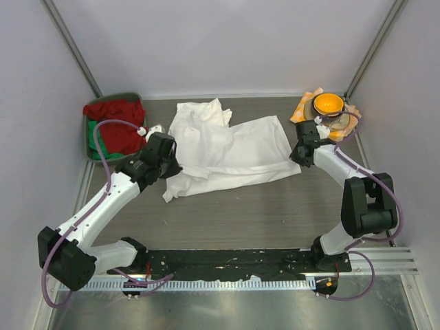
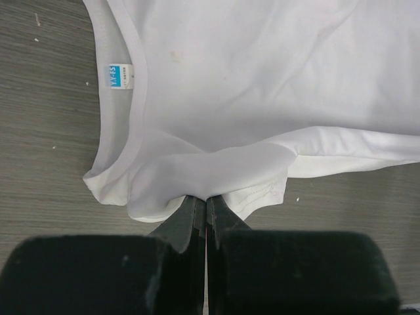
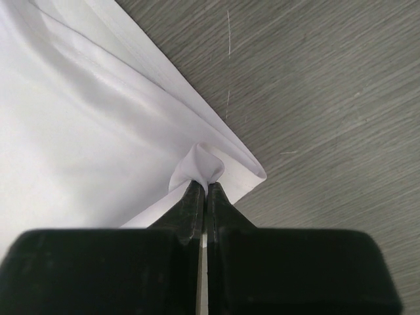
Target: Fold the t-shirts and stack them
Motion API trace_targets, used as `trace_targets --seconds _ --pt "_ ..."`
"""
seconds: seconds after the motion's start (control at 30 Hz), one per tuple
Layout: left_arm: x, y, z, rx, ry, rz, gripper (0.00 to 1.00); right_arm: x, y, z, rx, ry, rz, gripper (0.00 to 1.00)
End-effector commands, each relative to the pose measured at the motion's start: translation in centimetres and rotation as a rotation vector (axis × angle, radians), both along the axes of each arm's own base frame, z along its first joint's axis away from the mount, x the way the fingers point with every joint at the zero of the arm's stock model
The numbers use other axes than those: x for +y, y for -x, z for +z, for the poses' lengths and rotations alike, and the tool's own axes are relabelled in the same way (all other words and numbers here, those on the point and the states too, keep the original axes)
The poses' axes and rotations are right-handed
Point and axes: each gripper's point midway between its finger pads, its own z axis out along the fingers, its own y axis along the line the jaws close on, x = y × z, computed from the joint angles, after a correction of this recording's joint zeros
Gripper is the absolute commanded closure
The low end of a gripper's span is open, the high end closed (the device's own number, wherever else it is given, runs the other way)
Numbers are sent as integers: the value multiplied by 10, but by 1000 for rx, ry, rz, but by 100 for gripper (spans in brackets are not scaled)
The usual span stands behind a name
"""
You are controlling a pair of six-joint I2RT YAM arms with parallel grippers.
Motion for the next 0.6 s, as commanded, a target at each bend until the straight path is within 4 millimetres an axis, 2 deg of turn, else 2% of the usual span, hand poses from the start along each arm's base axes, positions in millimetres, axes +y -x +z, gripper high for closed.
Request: trace_targets --seconds 0.0,0.33,0.57 --pt "-1 -10 8 -47 31 -1 100 0 -29 13 -67 -8 -25 99" --pt "22 -17 -1 -34 32 68 100 5 -46 -9 -28 -16 -30 99" --pt "24 -23 -9 -14 31 74 100 8 -59 -14 -28 -27 -38 99"
